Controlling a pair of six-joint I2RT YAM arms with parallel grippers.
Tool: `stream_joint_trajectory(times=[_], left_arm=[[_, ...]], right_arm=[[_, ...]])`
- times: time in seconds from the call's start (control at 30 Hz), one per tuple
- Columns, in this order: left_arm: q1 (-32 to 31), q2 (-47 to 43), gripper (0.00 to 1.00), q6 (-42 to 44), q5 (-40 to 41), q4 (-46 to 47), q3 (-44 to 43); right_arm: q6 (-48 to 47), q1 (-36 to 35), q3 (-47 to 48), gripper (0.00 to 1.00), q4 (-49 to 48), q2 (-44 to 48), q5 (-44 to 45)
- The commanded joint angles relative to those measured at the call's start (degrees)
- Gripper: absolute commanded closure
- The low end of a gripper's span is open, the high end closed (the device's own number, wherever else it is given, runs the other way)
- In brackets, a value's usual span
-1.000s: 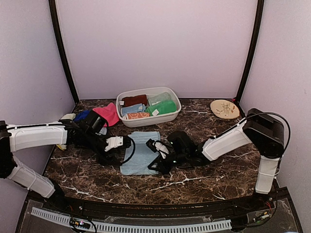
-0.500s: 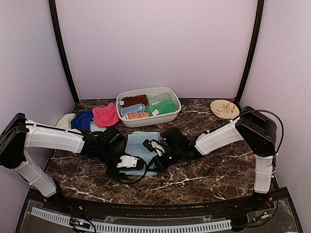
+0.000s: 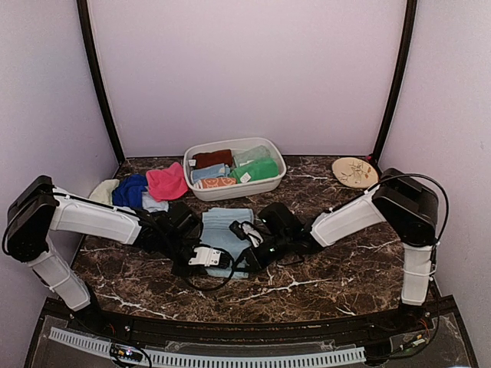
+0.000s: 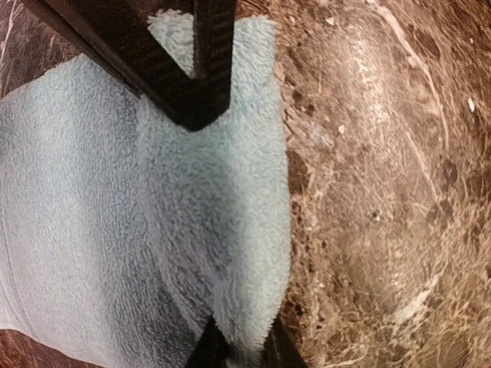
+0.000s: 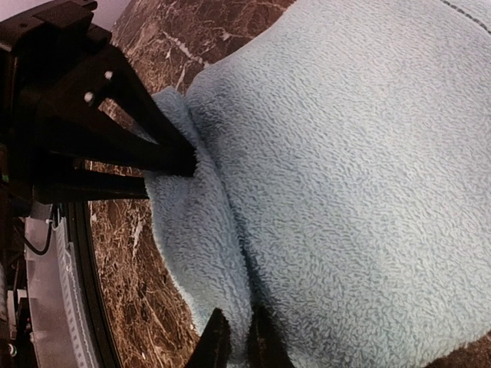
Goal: Roll the towels
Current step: Roll the towel at the center of the board.
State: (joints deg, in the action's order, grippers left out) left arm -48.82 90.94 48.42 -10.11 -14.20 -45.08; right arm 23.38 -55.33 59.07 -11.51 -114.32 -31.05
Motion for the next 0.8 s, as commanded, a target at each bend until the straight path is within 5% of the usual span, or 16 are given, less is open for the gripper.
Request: stream_joint_trajectory(times=[0.0,0.17,0.23,0.33,0.43,0.47,0.6,0.77], left_arm=[[0.2,1.6,0.9,-0.9,-0.9,-5.2,-1.1],[0.8,0.4,1.0,-3.2,-8.5,-12.0,-5.6],[1.2,0.2,1.0,-3.9,-11.5,-15.4,-6.9],[2.0,0.1,1.0,-4.5,-15.8,-20.2,-8.3],[2.5,-0.4,1.0,-4.4,-18.9,-23.3,-8.2],[2.5,-0.6,1.0,-4.3,-19.6,-23.9,-7.9],[3.0,0.2,1.0,-4.8,-20.5,-24.2,-7.1],[4.3,3.6,1.0,-5.8,-23.4,-25.2,-9.1]], right_arm=[[-0.5,0.3,-4.6,0.86,0.8,3.5,3.9],[-5.4,-0.1,-11.8,0.6,-4.2,14.7,20.8],[-10.0,-2.1,-16.6,0.04,-8.0,21.6,33.1],[-15.4,-4.6,-22.3,0.0,-14.4,31.2,47.1],[-3.2,-4.2,-22.4,0.0,-11.2,34.7,64.1],[-2.4,-3.9,-21.9,0.0,-8.4,36.0,64.3],[-15.8,-3.1,-27.2,0.0,-17.2,39.2,42.9],[-33.6,-13.7,-29.4,0.0,-12.8,40.4,46.7]])
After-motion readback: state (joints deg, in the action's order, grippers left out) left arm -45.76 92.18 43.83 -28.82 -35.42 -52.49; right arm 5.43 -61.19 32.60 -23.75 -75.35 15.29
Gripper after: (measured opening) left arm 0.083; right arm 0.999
